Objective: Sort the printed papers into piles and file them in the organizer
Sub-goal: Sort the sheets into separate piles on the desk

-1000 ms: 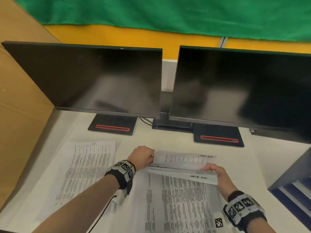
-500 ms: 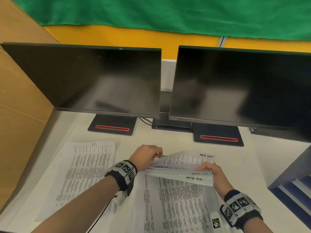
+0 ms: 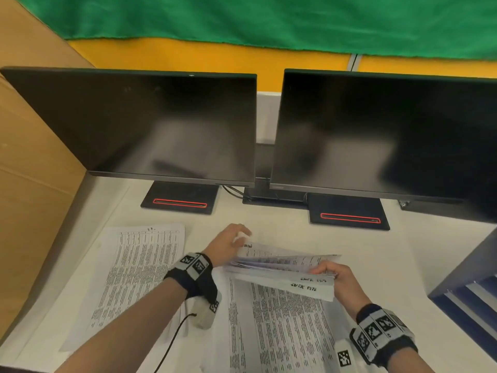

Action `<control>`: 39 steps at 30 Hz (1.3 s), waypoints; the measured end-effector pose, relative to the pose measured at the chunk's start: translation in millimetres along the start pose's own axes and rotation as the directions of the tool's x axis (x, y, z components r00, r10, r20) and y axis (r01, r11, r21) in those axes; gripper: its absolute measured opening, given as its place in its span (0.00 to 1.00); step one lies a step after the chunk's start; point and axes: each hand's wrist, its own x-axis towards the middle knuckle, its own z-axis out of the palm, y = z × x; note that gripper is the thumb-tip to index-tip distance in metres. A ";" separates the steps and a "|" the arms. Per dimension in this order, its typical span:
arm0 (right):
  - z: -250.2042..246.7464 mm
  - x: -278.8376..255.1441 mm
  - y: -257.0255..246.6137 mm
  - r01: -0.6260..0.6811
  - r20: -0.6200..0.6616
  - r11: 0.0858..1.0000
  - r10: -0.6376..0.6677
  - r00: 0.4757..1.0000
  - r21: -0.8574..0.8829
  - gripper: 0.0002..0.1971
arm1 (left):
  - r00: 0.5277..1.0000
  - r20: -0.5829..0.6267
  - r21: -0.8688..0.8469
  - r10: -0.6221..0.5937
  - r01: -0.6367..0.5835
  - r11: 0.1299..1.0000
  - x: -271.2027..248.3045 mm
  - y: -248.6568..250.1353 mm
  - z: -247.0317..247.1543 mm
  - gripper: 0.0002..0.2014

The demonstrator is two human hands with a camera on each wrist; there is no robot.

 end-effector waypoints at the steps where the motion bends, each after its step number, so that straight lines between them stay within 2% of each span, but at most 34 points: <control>1: -0.2 0.0 -0.3 -0.004 0.005 1.000 0.004 1.000 -0.003 0.10 | 0.998 -0.004 0.037 -0.056 0.056 0.998 6.1 -9.6 -4.1 0.16; 3: 0.5 -0.5 -3.3 -0.004 0.011 1.000 0.004 1.000 -0.006 0.10 | 0.990 0.082 0.126 -0.118 0.107 0.986 13.0 -22.6 -8.5 0.23; 5: -0.4 -0.6 -5.1 -0.004 0.013 1.000 0.004 1.000 -0.007 0.11 | 0.983 0.131 0.207 -0.132 0.103 0.973 15.2 -20.9 -7.7 0.21; 7: -0.6 -0.3 -5.7 -0.007 0.012 1.000 0.007 1.000 -0.007 0.09 | 0.991 0.073 0.269 -0.113 0.090 0.959 16.7 -15.0 -5.6 0.14; 10: -3.3 0.8 -5.6 -0.015 -0.012 1.000 0.015 1.000 -0.017 0.07 | 0.998 -0.028 0.262 -0.064 0.069 0.963 15.9 -8.1 -5.3 0.10; 13: -8.4 0.5 -5.2 -0.013 -0.083 1.000 0.013 0.996 0.006 0.03 | 0.994 -0.096 0.085 -0.055 0.063 0.994 14.1 -11.2 -3.9 0.09; 14: -10.5 0.1 -4.8 -0.022 -0.131 1.000 0.023 0.991 0.013 0.05 | 0.989 -0.094 -0.055 -0.114 0.109 0.993 11.5 -12.2 -2.6 0.08; 15: -13.1 0.8 -3.2 -0.040 -0.178 0.999 0.044 0.983 0.024 0.07 | 0.982 -0.065 -0.223 -0.177 0.158 0.962 8.2 -10.2 -1.1 0.07; 17: -17.2 2.1 -1.3 -0.061 -0.221 0.997 0.072 0.973 0.054 0.10 | 0.930 0.105 -0.450 -0.353 0.361 0.817 1.7 -11.9 12.0 0.23; 18: -18.5 3.9 0.7 -0.085 -0.243 0.994 0.099 0.965 0.069 0.10 | 0.897 0.192 -0.454 -0.399 0.441 0.774 -4.1 -8.8 18.8 0.28; 20: -23.8 11.7 11.5 -0.162 -0.325 0.985 0.171 0.930 0.055 0.15 | 0.889 0.246 -0.408 -0.387 0.457 0.791 -8.9 -11.0 40.2 0.28; 22: -29.2 19.7 20.4 -0.249 -0.422 0.969 0.228 0.877 0.006 0.21 | 0.899 0.196 -0.377 -0.391 0.437 0.816 -5.5 -13.2 62.2 0.32; 24: -34.6 24.2 23.4 -0.290 -0.518 0.957 0.253 0.817 0.009 0.26 | 0.891 0.123 -0.411 -0.436 0.446 0.795 -0.9 -5.7 75.0 0.32; 26: -39.6 23.6 20.5 -0.302 -0.609 0.953 0.222 0.762 -0.030 0.26 | 0.885 0.050 -0.474 -0.462 0.428 0.769 4.8 10.3 83.0 0.26; 28: -42.8 19.7 14.6 -0.334 -0.651 0.934 0.176 0.738 -0.126 0.21 | 0.888 0.018 -0.481 -0.459 0.410 0.775 8.8 24.1 88.5 0.25; 33: -47.6 19.9 5.9 -0.329 -0.655 0.872 0.014 0.756 -0.361 0.09 | 0.902 -0.010 -0.479 -0.433 0.375 0.793 14.7 36.1 103.1 0.26; 36: -55.1 21.6 4.6 -0.309 -0.599 0.830 -0.037 0.800 -0.464 0.08 | 0.916 -0.020 -0.474 -0.401 0.344 0.810 13.0 38.2 109.5 0.28; 39: -60.0 20.7 2.6 -0.292 -0.534 0.796 -0.047 0.844 -0.530 0.04 | 0.911 -0.048 -0.443 -0.409 0.347 0.826 11.9 39.1 113.6 0.30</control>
